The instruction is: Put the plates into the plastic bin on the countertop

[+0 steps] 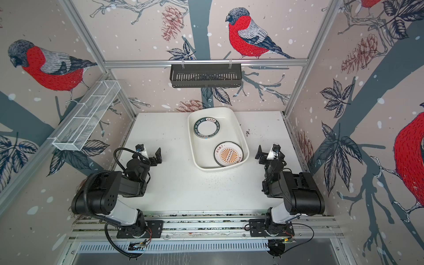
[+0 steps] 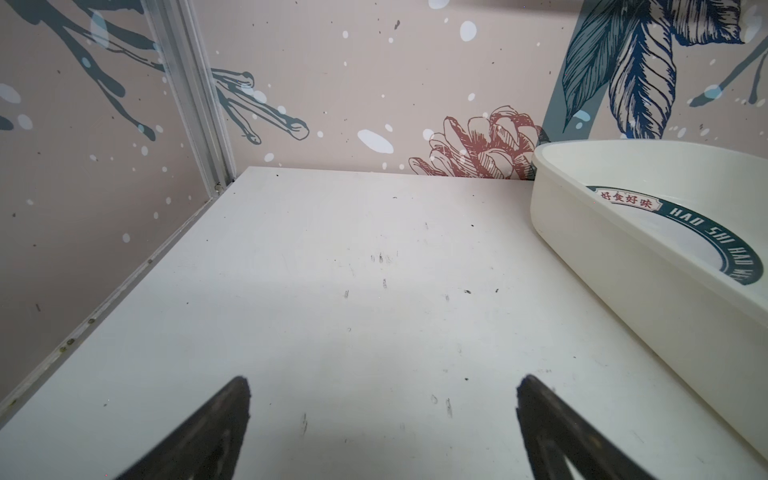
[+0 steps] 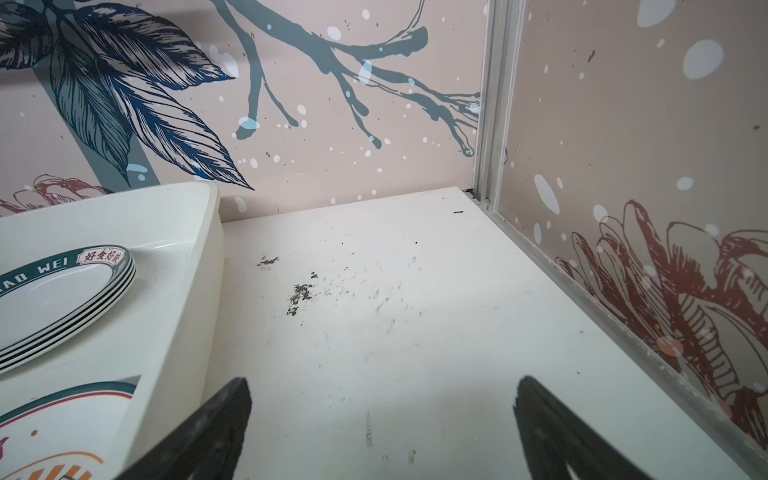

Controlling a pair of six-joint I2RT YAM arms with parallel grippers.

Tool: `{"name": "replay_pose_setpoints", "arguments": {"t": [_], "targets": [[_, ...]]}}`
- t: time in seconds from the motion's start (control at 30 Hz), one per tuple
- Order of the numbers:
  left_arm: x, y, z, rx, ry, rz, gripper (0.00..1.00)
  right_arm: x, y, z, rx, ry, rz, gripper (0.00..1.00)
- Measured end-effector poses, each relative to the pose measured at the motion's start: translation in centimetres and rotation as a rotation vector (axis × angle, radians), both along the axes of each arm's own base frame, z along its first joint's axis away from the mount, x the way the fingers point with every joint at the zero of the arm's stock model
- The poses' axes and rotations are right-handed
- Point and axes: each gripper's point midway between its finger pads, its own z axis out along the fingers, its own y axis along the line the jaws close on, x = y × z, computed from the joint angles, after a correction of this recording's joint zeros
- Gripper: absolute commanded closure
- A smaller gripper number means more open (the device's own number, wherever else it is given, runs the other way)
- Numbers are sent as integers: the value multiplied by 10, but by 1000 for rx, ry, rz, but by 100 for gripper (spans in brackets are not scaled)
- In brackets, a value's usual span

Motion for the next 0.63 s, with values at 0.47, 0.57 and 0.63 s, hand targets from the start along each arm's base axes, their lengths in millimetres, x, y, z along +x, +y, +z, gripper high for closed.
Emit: {"name": "replay_pose_setpoints", "arguments": {"t": [0.47, 0.57, 0.63], "targets": [[1, -2, 0, 6, 3, -6, 1, 2, -2, -3, -32, 22, -33, 0], [1, -2, 0, 6, 3, -7, 1, 2, -1, -3, -34, 23, -34, 0], [1, -2, -1, 6, 3, -6, 1, 2, -1, -3, -34, 23, -33, 0]]}}
